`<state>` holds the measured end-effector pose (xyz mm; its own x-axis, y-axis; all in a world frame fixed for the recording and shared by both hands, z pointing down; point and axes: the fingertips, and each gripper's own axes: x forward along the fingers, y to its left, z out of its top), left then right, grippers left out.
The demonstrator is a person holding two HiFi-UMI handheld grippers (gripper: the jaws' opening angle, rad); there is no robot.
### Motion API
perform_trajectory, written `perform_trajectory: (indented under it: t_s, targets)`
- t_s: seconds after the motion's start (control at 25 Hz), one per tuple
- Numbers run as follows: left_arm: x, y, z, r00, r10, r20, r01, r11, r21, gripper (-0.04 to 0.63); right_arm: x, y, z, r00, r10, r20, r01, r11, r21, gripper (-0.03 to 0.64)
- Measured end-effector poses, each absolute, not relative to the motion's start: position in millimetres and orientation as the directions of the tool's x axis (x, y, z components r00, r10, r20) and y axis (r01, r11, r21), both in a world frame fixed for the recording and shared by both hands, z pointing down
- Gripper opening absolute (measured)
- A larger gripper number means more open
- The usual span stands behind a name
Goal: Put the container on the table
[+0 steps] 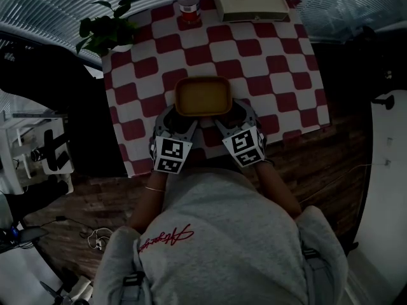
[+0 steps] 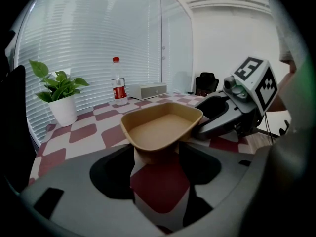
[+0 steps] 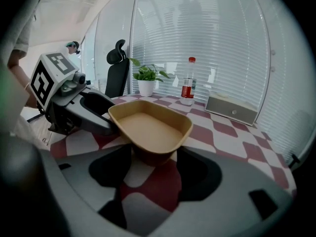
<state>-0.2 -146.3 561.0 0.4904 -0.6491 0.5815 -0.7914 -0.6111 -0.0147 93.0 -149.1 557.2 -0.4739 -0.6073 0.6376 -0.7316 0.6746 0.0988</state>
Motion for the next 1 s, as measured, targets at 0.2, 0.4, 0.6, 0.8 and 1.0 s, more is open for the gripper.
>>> perform_trajectory:
  t_s: [0.2, 0.4, 0.6, 0.8, 1.0]
  targets:
    - [1.4, -144.8, 561.9, 0.493, -0.638, 0.591, -0.787, -0.617, -0.01, 0.293, 93.3, -148.1, 559.6, -0.458, -0.606, 0.65, -0.732, 0.672, 0.111, 0.285]
    - [3.5, -143.3, 562.9, 0.495, -0.634, 0.594, -0.776, -0.63, -0.025, 0.296, 93.7, -146.0, 560.7, -0.449, -0.606, 0.657, -0.735, 0.668, 0.114, 0.287]
    - [4.5, -142.2, 562.4, 0.503, -0.63, 0.591, -0.775, -0.632, -0.014, 0.304, 95.2, -145.0, 560.7, -0.444, -0.609, 0.657, -0.744, 0.659, 0.109, 0.29]
    - [3.8, -141.9, 561.0, 0.499, -0.644, 0.58, -0.784, -0.621, -0.014, 0.322, 97.3, -142.2, 560.3, -0.439, -0.61, 0.66, -0.751, 0.652, 0.104, 0.299]
    - [1.8, -142.1, 558.9, 0.498, -0.654, 0.569, -0.792, -0.61, -0.008, 0.331, 99.1, -140.3, 559.8, -0.439, -0.613, 0.657, -0.758, 0.645, 0.096, 0.304]
